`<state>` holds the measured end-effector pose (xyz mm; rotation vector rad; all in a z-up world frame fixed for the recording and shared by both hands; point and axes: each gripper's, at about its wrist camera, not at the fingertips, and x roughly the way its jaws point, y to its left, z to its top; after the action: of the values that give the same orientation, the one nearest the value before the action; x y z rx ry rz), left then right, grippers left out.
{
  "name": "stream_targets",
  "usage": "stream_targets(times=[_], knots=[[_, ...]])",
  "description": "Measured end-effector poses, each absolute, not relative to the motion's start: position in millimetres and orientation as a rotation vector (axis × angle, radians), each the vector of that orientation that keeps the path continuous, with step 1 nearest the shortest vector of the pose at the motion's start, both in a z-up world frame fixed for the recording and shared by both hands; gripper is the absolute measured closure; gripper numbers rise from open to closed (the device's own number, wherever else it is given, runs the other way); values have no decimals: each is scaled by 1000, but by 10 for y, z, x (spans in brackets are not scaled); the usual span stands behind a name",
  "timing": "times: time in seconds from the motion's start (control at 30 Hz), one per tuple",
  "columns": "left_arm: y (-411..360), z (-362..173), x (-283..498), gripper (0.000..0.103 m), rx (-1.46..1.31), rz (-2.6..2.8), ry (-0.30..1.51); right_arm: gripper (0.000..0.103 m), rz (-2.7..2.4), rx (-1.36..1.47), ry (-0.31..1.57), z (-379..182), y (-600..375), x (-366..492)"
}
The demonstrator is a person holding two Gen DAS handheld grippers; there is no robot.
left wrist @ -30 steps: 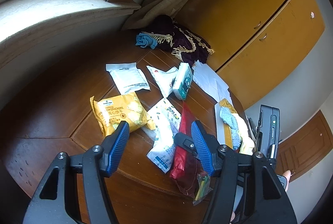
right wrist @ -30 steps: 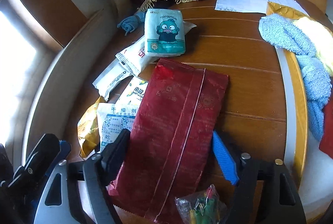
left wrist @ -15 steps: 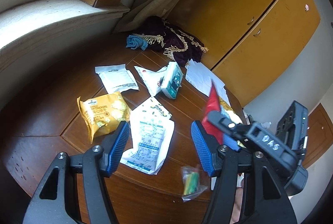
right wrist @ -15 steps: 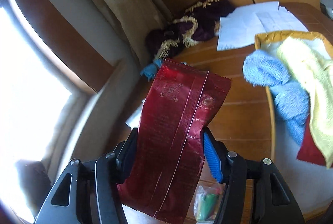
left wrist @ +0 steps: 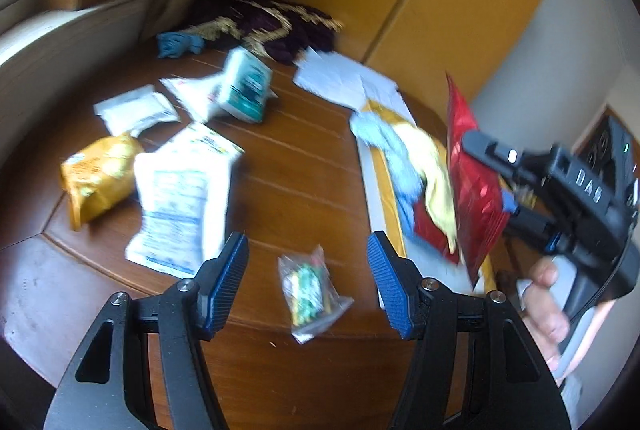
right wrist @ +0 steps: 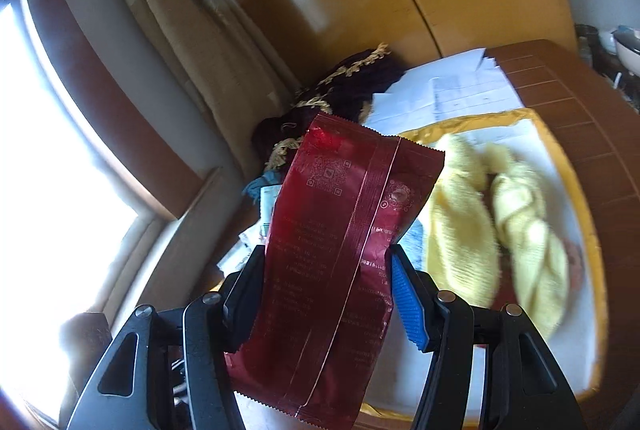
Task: Organize soft objects
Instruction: 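Carry the red packet into the box with the right tool while the left tool drops the green-stick bag in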
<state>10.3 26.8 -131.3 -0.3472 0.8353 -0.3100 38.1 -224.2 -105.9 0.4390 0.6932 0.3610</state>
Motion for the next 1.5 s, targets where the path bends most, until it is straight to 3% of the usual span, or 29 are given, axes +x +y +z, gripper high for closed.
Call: stream_targets(times=[0.2,0.37,0.43,0.6,0.7,1.03,1.43,1.5], knots=[[-216,-1484,92,43,-103,-255,944,42,320,384,676,-1084,-2378,115],[-265,-1586,136,43,-91,-221,993,42,272,363,661,-1060,-2622,2],[-271,-1633,169,50,-87,-193,1010,42,242,364,658,-1052,-2731,5],[-245,-1662,206,81,-79,-144,989,42,171,366,679,-1095,-2927,58],[-195,-1641,207,87,-112,-155,981,42,152,363,703,-1130,-2930,114],[-587,-1033,388,87,-269,-444,881,42,61,200,740,-1202,-2830,249],[-1235,-1324,507,87,-66,-520,961,39,33,230,801,-1435,-3041,381],[-1236,-1336,476,82,-65,-528,952,37,33,239,802,-1443,-3050,392]])
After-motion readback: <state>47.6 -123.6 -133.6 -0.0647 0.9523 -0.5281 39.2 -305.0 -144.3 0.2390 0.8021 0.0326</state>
